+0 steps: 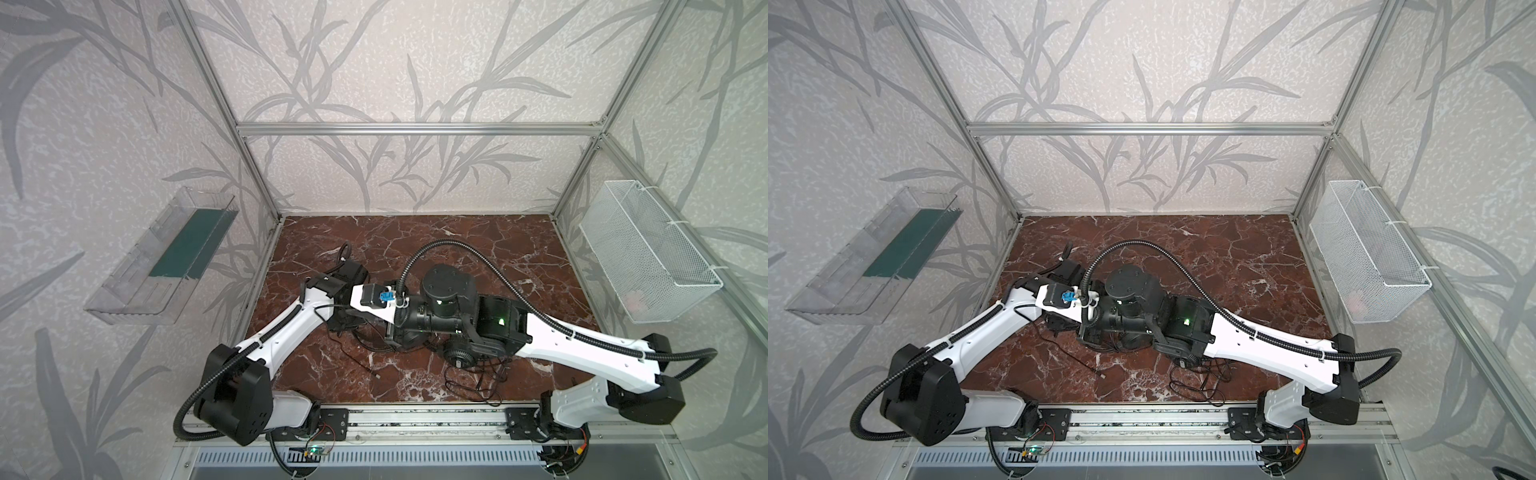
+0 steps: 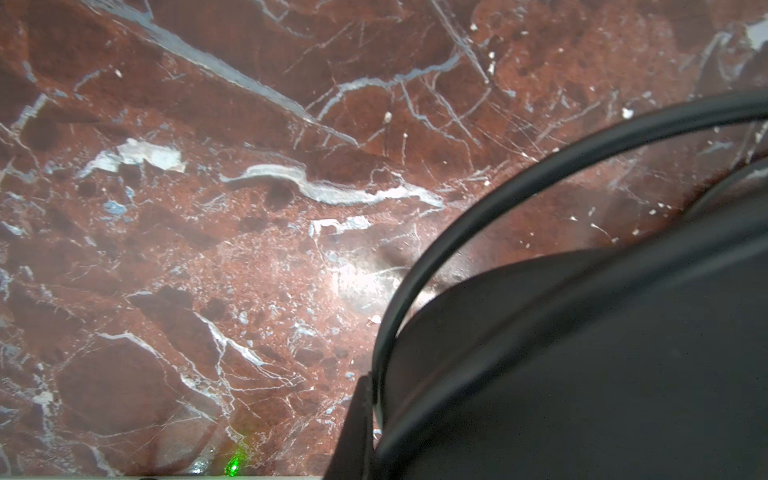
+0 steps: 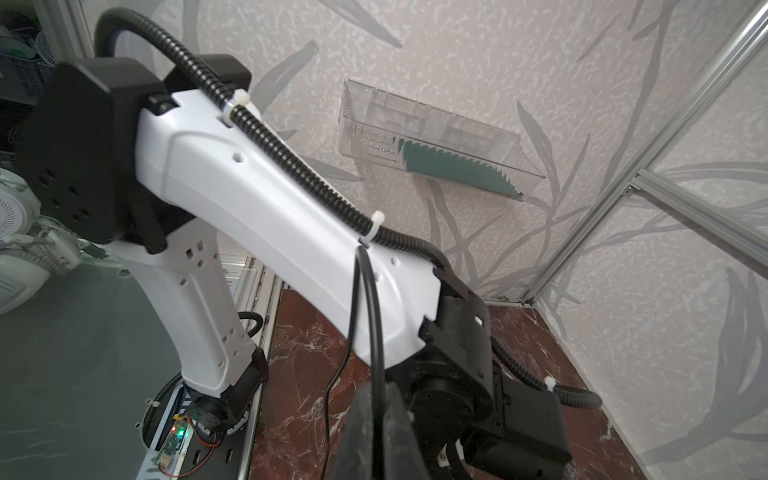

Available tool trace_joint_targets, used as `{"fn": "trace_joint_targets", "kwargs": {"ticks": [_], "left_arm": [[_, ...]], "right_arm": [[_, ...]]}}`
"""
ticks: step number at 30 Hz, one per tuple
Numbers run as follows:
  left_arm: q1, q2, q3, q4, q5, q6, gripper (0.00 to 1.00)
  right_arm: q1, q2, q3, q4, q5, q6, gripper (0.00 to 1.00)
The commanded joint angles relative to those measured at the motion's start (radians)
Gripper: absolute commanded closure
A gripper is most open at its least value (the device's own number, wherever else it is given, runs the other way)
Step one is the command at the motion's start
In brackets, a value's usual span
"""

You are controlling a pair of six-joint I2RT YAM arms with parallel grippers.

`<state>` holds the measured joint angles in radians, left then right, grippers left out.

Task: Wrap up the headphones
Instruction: 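Lift the cable with the right gripper over the left gripper toward the far wall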

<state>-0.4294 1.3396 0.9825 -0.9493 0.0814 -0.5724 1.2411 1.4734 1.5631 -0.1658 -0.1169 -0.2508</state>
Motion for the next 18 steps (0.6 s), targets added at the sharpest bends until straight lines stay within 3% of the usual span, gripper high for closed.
{"fn": "trace_joint_targets", "kwargs": {"ticks": [1, 6, 18], "left_arm": [[-0.043, -0.057, -0.007, 0.024, 0.032, -0.024, 1.0], [-0.109, -0.11, -0.028, 0.023, 0.035, -0.035, 1.0], [-0.221, -0.148, -0.074, 0.005, 0.03, -0.024, 1.0]], "right_arm": [[-0.062, 0.03, 0.111, 0.117, 0.065, 0.076, 1.0], [-0.149, 0.057, 0.109, 0.209, 0.106, 0.149, 1.0], [-0.343, 0.15, 0.175, 0.24, 0.168, 0.299, 1.0]]}}
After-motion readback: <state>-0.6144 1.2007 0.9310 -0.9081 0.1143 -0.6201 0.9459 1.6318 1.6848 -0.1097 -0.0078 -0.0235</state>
